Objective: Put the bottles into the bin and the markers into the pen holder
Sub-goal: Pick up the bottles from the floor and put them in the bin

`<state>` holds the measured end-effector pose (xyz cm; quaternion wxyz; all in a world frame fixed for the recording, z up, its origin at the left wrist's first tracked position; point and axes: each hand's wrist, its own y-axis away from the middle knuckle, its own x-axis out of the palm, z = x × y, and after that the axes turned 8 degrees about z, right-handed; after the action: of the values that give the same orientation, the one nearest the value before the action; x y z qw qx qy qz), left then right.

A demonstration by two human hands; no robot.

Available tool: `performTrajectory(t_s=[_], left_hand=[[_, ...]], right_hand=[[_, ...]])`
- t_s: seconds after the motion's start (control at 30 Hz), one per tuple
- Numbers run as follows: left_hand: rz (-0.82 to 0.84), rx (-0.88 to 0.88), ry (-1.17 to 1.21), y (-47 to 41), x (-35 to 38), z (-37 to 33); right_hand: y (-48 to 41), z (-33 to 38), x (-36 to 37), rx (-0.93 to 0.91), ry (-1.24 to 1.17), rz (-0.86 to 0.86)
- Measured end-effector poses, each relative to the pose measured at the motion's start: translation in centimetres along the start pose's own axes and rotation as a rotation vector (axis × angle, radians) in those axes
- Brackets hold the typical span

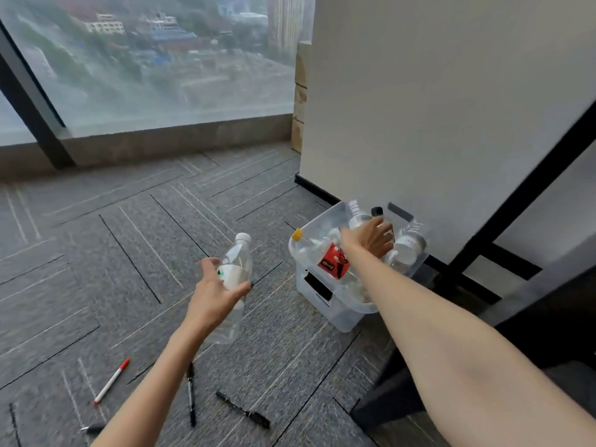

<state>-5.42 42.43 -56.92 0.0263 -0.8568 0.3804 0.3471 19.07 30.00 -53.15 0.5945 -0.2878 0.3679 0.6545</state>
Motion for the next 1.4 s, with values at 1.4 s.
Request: performTrajectory(t_s=[1.4], left_hand=[[0.026,0.602,-0.248,-4.7,3.1,-5.0]], right_hand=[[12.9,-8.5,4.3,-0.24,0.077,0.497]])
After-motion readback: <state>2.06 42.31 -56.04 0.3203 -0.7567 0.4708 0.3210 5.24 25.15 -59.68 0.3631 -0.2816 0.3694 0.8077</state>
